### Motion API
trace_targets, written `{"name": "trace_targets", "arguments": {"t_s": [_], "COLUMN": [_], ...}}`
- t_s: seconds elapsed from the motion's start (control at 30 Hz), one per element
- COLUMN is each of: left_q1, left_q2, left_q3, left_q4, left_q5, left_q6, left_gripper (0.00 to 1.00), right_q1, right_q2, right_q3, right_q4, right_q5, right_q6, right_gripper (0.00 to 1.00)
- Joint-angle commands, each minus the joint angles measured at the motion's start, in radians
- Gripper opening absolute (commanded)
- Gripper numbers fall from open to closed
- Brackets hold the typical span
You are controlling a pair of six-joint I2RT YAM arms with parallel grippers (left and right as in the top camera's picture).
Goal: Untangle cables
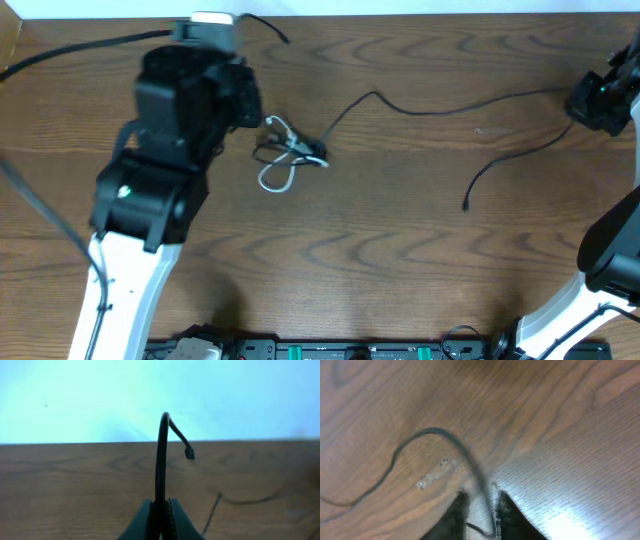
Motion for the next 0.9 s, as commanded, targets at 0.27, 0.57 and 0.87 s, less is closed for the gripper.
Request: {"name": "trace_targets", "arguments": {"t_s": [0.27,0.57,0.87], "left_q1": [0.003,0.003,0.005], "left_q2": [0.027,0.023,0.022], "left_q3": [0.003,0.003,0.003], "left_q4": [0.107,0.278,0.430], "left_q5": [0.100,0.151,0.138], "left_q6": [-0.200,-0.289,-0.319], "left_gripper": [0.08,0.07,0.07], "right_q1": [0.068,0.133,0.281], "right_q2": [-0.045,-0.185,-0.200], "right_q3": [0.014,0.014,0.013], "right_q4": [-0.010,0.005,-0.049], "right_q5": [-0.575,-0.565,-0.566], "right_q6": [-0.419,-0.425,-0.460], "right_gripper": [0.65,0.78,0.80]}}
